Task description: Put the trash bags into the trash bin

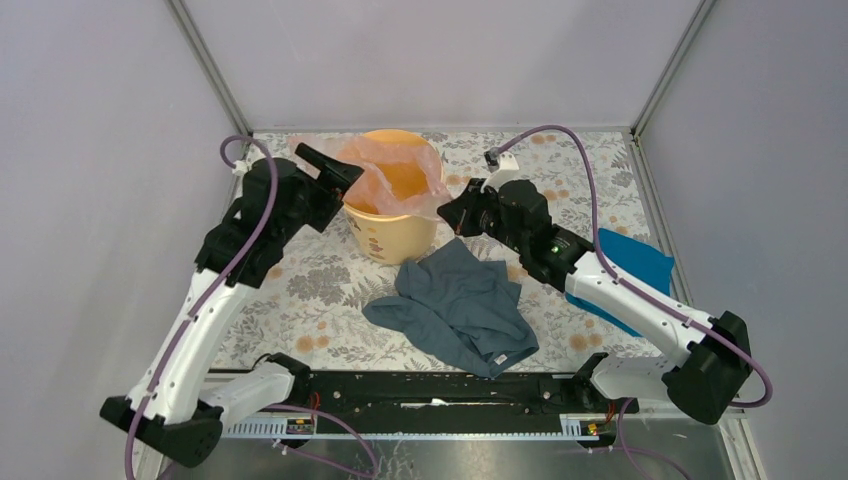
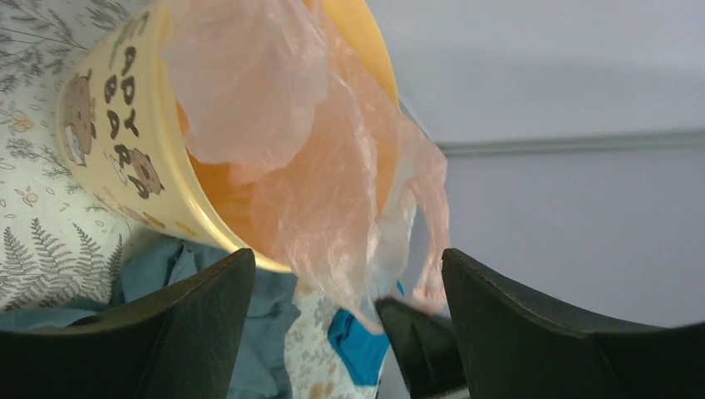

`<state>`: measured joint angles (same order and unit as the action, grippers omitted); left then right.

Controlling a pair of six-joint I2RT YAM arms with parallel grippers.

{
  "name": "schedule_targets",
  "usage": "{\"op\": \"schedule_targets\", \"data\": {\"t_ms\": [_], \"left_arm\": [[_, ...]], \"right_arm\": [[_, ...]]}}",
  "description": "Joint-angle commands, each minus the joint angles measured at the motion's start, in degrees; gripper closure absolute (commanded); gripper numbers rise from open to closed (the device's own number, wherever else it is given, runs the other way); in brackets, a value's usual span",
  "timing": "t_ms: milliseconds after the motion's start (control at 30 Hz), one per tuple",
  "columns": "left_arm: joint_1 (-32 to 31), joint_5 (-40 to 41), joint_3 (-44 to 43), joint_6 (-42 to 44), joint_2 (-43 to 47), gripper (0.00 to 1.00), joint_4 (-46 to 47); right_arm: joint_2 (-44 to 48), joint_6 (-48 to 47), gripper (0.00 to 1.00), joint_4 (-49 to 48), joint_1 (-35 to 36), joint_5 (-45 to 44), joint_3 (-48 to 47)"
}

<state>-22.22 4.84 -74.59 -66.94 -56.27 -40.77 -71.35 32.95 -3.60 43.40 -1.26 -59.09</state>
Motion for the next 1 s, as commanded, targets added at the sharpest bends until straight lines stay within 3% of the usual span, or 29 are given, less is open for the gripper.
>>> {"op": "schedule_targets", "data": {"t_ms": [0, 133, 233, 333, 433, 667, 900, 967], "left_arm": [[-2.1, 14.6, -3.6, -5.5, -3.7, 0.16, -0.5], [-2.1, 20.3, -4.9, -4.5, -5.7, 0.17, -0.3], [-2.0, 24.7, -6.5, -0.4, -7.2, 0.09, -0.9], [-1.4, 25.4, -6.3, 3.7, -8.4, 0.08, 1.6], [1.3, 23.3, -6.0, 5.7, -9.7, 0.19, 1.7], [5.1, 21.0, -2.3, 13.3, -7.2, 0.63, 5.7], [10.6, 6.5, 3.5, 23.1, -5.2, 0.96, 12.2], [12.9, 2.8, 4.6, 24.9, -4.6, 1.0, 12.4]], "right_arm": [[2.7, -0.6, 1.0, -1.9, 0.3, 1.0, 0.2], [4.1, -1.1, 1.0, -1.6, 0.3, 0.0, 1.0], [3.9, -2.0, 1.0, -0.4, 0.3, -0.5, 0.4], [3.1, -2.9, 1.0, 1.5, 0.3, -0.5, -1.3], [3.1, -2.7, 1.0, 1.3, 0.3, 0.0, -1.7], [3.2, -2.6, 1.0, 2.0, 0.3, -0.8, -1.6], [2.7, -3.0, 1.0, 5.1, 0.3, -2.4, -2.2], [2.6, -3.2, 1.0, 5.6, 0.2, -3.0, -2.3]]}}
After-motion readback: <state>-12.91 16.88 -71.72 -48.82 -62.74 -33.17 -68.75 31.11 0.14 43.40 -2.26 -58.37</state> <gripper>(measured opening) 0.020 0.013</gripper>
